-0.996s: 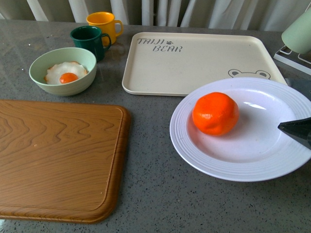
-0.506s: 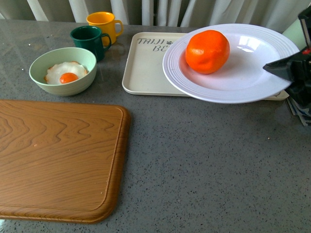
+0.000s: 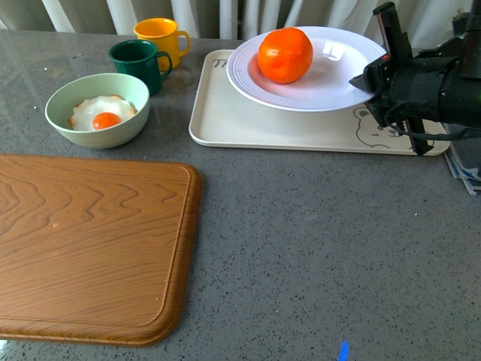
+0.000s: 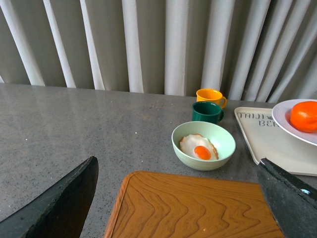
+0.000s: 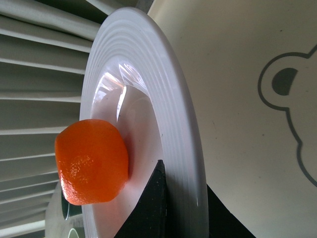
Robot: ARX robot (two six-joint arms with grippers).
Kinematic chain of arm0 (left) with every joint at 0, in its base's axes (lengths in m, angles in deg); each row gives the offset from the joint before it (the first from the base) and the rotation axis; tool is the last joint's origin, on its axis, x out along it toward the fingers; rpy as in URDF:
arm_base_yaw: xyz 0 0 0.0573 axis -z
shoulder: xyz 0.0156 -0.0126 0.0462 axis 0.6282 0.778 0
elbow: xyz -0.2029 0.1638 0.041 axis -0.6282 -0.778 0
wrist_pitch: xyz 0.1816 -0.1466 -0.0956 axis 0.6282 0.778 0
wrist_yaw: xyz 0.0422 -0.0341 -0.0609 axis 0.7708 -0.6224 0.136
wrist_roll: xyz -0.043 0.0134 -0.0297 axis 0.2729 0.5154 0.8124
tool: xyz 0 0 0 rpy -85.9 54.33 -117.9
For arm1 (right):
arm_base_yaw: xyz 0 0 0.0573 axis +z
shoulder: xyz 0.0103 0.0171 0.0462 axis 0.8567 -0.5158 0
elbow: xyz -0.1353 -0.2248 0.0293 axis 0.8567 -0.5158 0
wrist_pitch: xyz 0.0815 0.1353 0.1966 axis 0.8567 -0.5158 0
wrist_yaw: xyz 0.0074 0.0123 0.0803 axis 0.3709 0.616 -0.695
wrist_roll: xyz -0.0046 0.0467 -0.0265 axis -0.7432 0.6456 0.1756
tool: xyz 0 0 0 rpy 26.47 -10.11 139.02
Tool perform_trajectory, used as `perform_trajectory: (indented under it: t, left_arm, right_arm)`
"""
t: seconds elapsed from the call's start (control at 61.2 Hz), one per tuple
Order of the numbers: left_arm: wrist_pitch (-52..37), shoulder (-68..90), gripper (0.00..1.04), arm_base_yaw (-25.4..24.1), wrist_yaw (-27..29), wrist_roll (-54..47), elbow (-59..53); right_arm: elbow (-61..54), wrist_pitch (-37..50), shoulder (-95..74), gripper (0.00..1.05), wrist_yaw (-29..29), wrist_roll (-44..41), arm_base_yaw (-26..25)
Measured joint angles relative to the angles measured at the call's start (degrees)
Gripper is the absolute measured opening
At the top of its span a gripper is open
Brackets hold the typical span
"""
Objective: Place orange and plate with both arms
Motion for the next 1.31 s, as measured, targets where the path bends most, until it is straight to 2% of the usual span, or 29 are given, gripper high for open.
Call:
perform_trajectory:
  t: [0.278, 0.588, 0.702, 1.192, 1.306]
  left_arm:
    - [0.02, 0.0, 0.96, 0.0, 0.0, 0.0, 0.0]
    - [0.02, 0.0, 0.96, 0.0, 0.0, 0.0, 0.0]
    - [0.0, 0.0, 0.96, 0.0, 0.0, -0.02, 0.0]
    - [0.0, 0.0, 0.96, 0.0, 0.0, -0.02, 0.0]
    - [0.0, 0.0, 0.96, 0.0, 0.0, 0.0, 0.0]
  right_arm:
    - [9.7, -3.91, -6.88, 0.03, 0.31, 1.18, 1.07]
    - [12.79, -5.92, -9.42, 0.03, 1.09, 1.29, 1.38]
    - [12.44, -5.6, -9.42, 0.18, 0.85, 1.33, 1.22]
    - [2.71, -3.1, -1.92, 0.96, -0.55, 0.63, -1.36]
    - [-0.68, -2.14, 1.92, 0.95, -1.36, -0.48, -1.68]
